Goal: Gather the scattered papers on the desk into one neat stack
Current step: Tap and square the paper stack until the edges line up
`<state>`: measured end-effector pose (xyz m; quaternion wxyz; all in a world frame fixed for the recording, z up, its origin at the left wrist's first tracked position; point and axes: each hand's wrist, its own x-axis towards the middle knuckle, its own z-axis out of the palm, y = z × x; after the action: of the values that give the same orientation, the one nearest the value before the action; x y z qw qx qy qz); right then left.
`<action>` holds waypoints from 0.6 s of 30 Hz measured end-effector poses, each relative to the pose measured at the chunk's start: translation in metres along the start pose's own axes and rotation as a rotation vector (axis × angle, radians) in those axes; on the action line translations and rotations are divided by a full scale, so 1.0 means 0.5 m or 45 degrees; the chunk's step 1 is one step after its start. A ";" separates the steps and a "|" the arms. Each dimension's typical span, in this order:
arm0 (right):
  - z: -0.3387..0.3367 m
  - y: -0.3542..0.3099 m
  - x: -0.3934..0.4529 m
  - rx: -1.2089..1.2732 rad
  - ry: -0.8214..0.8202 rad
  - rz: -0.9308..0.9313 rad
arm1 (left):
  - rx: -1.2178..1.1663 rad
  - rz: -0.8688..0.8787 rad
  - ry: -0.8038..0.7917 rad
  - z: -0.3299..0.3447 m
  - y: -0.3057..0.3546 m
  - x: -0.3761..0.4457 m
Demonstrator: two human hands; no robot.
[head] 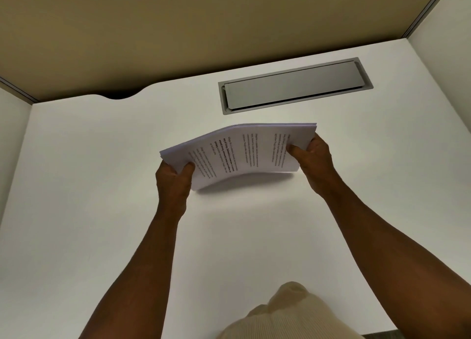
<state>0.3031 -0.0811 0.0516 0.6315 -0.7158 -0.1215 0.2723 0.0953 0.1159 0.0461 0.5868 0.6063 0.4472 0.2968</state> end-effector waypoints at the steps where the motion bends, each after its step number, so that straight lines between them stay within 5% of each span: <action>1: 0.001 0.009 -0.001 -0.028 -0.004 0.033 | 0.013 -0.032 -0.007 0.003 -0.007 -0.002; 18: 0.006 0.018 -0.001 -0.026 0.000 0.081 | 0.059 -0.091 -0.039 0.001 -0.034 0.001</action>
<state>0.2994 -0.0805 0.0429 0.6150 -0.7258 -0.1014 0.2911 0.0928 0.1147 0.0291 0.5897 0.6078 0.4663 0.2559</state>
